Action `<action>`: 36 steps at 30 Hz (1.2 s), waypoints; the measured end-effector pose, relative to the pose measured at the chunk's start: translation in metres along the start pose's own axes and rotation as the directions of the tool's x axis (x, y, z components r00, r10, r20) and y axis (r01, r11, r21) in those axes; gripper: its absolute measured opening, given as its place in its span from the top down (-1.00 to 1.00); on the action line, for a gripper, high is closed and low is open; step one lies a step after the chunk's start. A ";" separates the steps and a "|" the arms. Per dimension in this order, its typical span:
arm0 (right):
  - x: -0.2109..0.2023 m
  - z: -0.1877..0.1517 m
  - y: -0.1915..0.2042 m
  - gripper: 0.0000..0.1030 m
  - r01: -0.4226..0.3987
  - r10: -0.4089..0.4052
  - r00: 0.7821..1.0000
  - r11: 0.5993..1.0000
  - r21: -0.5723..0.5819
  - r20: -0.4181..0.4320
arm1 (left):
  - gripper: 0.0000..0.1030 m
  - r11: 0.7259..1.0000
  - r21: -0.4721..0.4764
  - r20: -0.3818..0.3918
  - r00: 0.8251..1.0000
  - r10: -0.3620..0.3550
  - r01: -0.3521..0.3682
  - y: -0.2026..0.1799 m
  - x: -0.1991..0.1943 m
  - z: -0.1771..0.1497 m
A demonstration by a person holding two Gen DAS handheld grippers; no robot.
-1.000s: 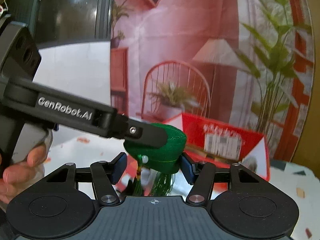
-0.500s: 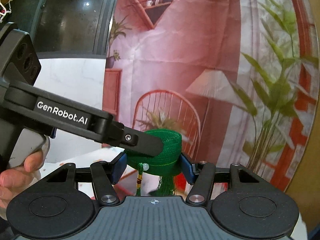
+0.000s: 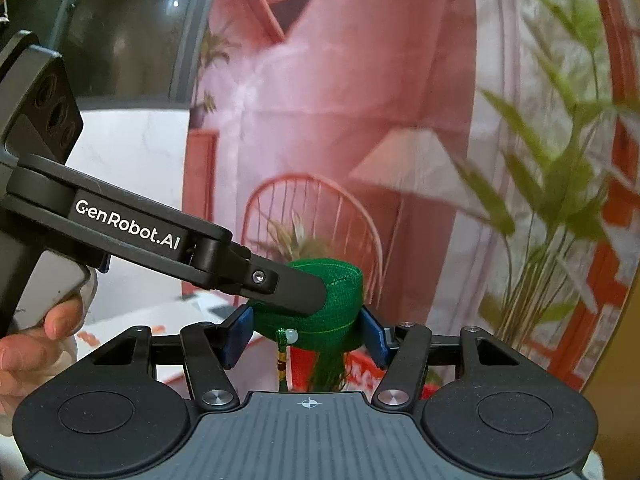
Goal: Organize soft objects
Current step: 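Lower the green pouch into the box and open the left gripper, then move both tools back down to the remaining pile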
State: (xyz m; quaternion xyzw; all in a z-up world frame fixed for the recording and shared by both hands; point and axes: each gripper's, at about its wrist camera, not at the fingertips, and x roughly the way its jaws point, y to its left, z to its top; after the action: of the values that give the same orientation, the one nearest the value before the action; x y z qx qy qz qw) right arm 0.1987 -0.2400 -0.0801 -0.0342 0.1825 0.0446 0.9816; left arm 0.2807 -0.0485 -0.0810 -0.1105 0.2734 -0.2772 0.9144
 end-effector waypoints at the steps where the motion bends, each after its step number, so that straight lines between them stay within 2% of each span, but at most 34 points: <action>1: 0.006 -0.007 -0.002 -0.06 -0.001 0.002 1.000 1.000 0.010 -0.017 | -0.03 1.000 -0.004 -0.016 1.000 0.005 -0.005 0.003 0.007 -0.003; 9: 0.040 -0.053 -0.015 -0.06 0.015 -0.003 0.992 0.996 0.091 -0.130 | -0.02 0.999 -0.025 -0.121 0.992 0.024 -0.027 0.022 0.052 -0.025; 14: 0.051 -0.068 -0.025 -0.07 0.089 -0.058 0.982 0.981 0.170 -0.181 | -0.06 0.999 0.008 -0.144 0.988 0.053 -0.052 0.028 0.055 -0.029; 25: 0.010 -0.089 -0.038 -0.08 0.132 -0.094 0.981 0.964 0.230 -0.169 | -0.07 0.994 0.034 -0.126 0.986 0.108 -0.105 0.037 0.011 -0.047; 36: -0.049 -0.118 -0.018 -0.08 0.158 -0.115 0.981 0.943 0.292 -0.158 | -0.07 0.995 0.032 -0.143 0.985 0.097 -0.094 0.029 -0.022 -0.084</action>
State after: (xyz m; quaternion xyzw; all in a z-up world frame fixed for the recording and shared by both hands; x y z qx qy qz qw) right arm 0.1127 -0.2716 -0.1712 0.1013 0.2523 -0.0546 0.9608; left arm 0.2312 -0.0171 -0.1513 -0.0656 0.3402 -0.2438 0.9058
